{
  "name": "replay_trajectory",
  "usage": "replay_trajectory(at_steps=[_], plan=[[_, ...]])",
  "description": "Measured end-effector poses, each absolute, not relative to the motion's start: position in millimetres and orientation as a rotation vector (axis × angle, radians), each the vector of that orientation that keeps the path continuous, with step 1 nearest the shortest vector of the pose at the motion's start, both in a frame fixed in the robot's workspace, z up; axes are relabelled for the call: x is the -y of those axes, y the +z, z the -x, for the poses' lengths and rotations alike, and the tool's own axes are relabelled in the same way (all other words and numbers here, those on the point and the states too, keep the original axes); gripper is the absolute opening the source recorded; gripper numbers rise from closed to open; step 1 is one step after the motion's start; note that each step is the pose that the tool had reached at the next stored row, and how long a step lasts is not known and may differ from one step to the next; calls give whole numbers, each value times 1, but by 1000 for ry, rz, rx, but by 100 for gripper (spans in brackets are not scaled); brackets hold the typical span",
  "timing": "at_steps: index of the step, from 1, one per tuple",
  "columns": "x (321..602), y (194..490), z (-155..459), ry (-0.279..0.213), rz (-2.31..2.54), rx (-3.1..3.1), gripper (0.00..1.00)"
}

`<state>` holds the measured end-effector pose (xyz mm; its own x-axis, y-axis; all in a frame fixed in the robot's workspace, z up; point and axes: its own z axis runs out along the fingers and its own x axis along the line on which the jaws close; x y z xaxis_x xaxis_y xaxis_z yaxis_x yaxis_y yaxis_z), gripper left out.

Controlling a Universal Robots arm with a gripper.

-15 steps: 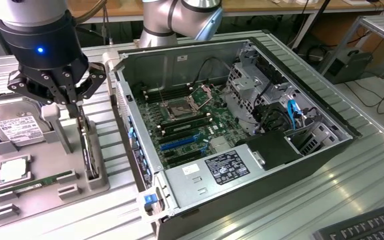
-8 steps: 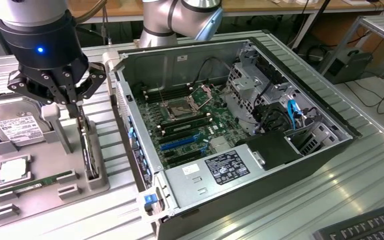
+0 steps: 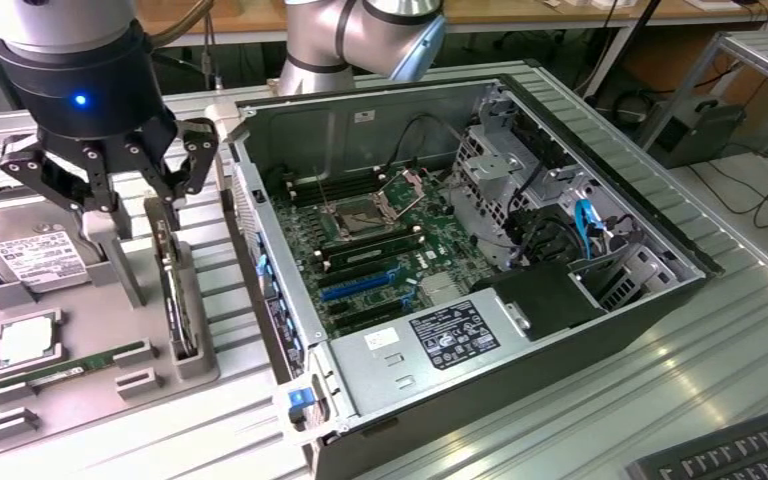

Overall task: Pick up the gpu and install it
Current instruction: 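Pick up the gpu and move the gpu toward the slot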

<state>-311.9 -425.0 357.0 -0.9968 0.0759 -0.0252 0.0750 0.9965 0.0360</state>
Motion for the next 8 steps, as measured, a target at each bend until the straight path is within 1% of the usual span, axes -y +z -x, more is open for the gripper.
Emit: replay_trajectory(at_steps=[1,2,8], plan=[[425,356,312,53,-117,-3112,38],[425,354,312,51,-118,-3112,45],[425,337,312,51,-118,-3112,45]])
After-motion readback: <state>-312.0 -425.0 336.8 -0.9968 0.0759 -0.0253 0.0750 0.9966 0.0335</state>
